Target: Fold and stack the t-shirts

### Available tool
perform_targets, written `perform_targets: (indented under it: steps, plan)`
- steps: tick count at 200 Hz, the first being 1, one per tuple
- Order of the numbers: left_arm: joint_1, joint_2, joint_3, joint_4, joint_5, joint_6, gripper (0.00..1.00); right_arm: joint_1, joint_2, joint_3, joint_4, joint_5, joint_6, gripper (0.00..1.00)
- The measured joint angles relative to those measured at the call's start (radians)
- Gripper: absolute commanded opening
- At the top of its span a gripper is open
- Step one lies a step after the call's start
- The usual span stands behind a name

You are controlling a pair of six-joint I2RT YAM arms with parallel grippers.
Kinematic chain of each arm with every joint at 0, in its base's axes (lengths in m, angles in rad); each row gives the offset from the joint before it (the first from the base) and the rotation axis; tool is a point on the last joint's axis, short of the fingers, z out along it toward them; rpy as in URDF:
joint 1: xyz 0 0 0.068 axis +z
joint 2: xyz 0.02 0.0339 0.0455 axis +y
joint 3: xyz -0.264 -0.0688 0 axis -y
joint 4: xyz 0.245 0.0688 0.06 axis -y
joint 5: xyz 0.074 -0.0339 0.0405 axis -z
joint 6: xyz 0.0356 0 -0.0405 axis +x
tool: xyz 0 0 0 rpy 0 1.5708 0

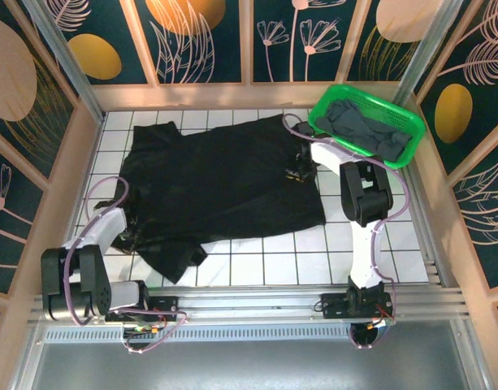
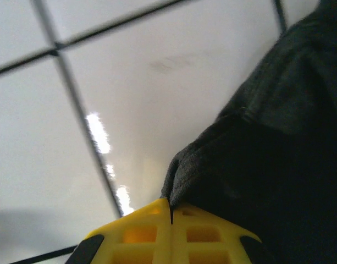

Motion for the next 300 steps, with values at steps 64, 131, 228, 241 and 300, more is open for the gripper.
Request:
perform_targets:
  steps: [64,131,228,241,300]
  plan:
    - [-0.075,0.198,0.183,0.217,0.261,0.082,0.00,-0.182,0.000,0.004,-0.011,0.002,-0.010,0.27]
    - [-0.079,0.196,0.199,0.098,0.156,0.142,0.26,-0.086,-0.044,0.012,-0.005,-0.008,-0.068,0.41]
    - [-0.245,0.034,0.140,0.014,0.317,0.103,0.52,-0.164,-0.502,-0.463,0.026,-0.062,0.061,0.46]
    - [-0.309,0.034,0.100,0.009,0.378,0.093,0.51,-0.167,-0.527,-0.509,0.025,-0.082,0.077,0.46]
    - [-0.422,0.048,0.020,0.007,0.514,0.089,0.49,-0.217,-0.556,-0.607,0.019,-0.113,0.114,0.46]
